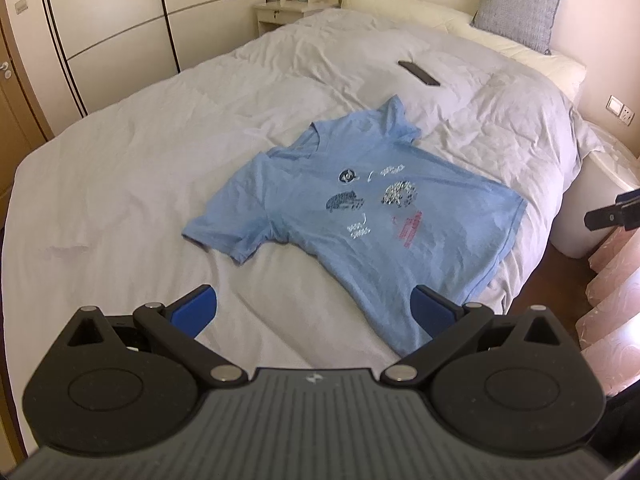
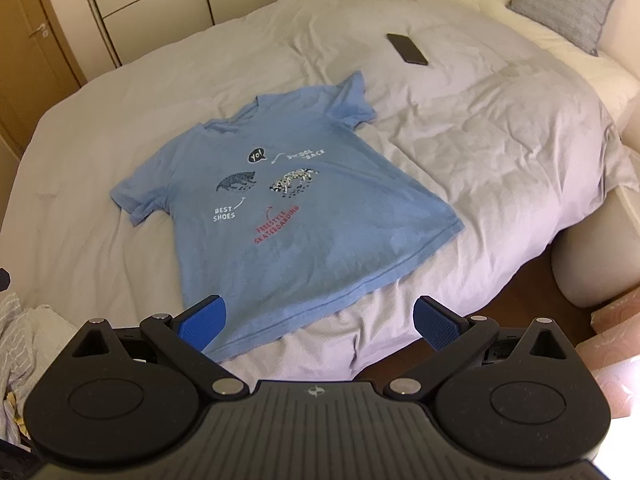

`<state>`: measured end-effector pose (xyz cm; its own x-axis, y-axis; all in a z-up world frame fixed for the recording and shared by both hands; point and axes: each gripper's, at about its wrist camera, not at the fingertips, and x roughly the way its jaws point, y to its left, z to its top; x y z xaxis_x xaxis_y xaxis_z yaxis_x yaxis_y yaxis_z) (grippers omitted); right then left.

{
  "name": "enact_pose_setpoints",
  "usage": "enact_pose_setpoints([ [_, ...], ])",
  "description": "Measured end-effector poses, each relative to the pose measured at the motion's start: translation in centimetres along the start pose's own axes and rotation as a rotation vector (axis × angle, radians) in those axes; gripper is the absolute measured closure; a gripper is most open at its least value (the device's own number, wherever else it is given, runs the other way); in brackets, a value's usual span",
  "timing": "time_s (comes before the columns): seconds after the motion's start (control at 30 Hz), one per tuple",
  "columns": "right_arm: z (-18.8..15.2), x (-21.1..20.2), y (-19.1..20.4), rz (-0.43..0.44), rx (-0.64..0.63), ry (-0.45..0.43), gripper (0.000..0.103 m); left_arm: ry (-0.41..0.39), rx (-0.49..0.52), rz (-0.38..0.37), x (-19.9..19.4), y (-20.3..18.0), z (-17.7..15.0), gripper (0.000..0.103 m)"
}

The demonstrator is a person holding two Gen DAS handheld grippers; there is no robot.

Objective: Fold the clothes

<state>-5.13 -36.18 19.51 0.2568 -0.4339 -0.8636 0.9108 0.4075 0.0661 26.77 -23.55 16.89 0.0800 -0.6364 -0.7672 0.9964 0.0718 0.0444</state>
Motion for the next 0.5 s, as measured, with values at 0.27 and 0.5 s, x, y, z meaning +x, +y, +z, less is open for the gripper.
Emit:
enact_pose_setpoints([
  [0.27,2.3,3.1,0.3,0.014,-0.072,0.059,0.000,0.063,-0.060,0.034,3.1,0.4,1.2,0.001],
  [0.5,6.7,8.9,0.3,0.096,-0.203,0.098,0.000,0.144,-0.116,0.085,7.6,0.6,4.6,0.001],
])
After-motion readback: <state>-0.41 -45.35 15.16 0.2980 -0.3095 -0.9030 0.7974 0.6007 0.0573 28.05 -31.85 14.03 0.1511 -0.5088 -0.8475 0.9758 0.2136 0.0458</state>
